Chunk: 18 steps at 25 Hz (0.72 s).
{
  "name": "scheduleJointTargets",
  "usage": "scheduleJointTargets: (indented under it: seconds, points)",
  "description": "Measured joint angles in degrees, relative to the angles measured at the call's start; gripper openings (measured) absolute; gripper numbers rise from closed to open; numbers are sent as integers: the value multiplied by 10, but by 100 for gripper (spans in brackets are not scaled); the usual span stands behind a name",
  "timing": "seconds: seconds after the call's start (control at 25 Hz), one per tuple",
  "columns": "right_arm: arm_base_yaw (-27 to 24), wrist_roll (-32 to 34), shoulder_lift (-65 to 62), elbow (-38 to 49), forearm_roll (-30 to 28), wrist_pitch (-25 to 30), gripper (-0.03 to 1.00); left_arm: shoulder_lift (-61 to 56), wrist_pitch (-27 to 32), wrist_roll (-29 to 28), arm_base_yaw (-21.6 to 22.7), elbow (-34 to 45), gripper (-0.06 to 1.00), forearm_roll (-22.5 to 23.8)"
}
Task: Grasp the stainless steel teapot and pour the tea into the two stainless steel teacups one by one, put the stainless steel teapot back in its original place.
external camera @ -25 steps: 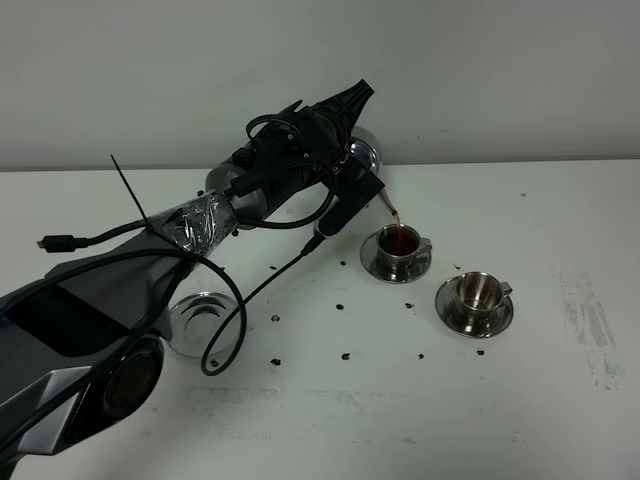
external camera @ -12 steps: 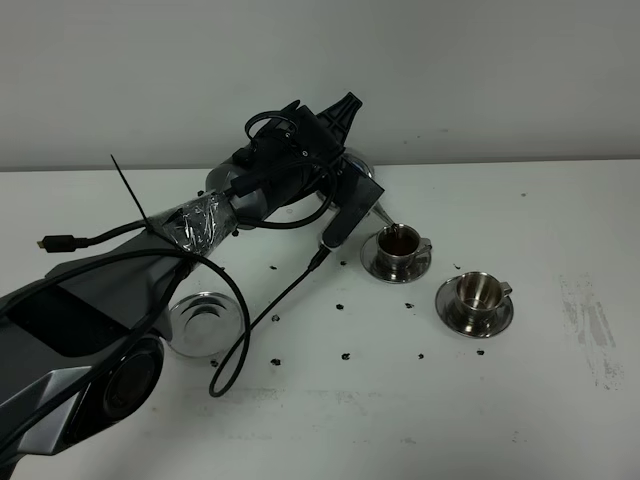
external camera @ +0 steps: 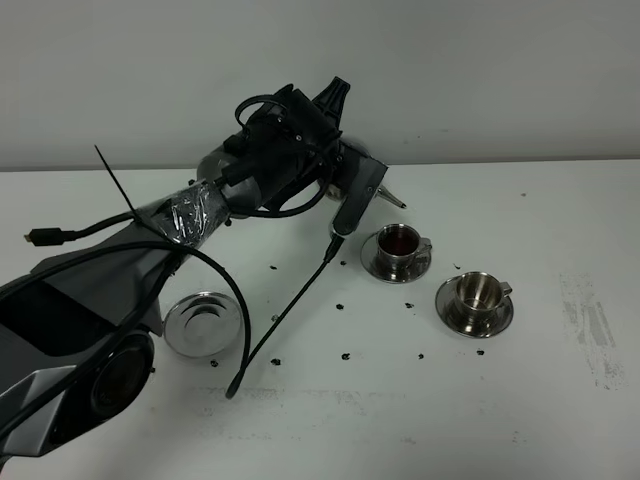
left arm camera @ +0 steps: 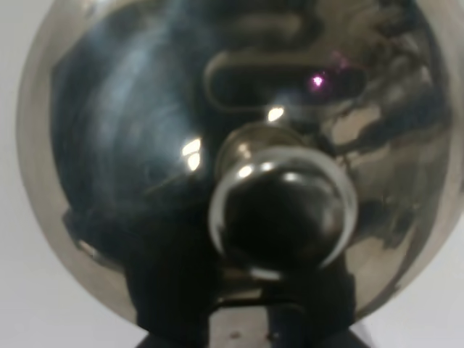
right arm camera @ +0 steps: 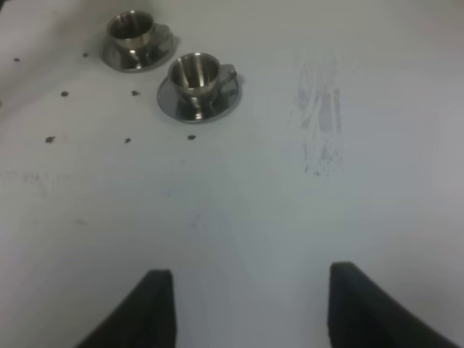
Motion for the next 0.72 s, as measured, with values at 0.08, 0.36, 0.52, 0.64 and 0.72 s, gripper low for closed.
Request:
scheduleJointTargets:
  seconds: [0.08, 0.36, 0.52, 0.64, 0.72]
  points:
    - [0, 0, 0, 0, 0, 0, 47, -17, 22, -1, 0, 0, 17, -49]
    - [0, 0, 0, 0, 0, -1, 47, -72, 140, -50, 0, 5, 17, -158]
    - [0, 0, 0, 0, 0, -1, 47, -111, 155, -124, 0, 59, 17, -164]
    - [0, 0, 0, 0, 0, -1, 47, -157, 145, -157, 0, 143, 17, -181]
    - [0, 0, 0, 0, 0, -1, 47, -193, 128, -175, 0, 212, 17, -203]
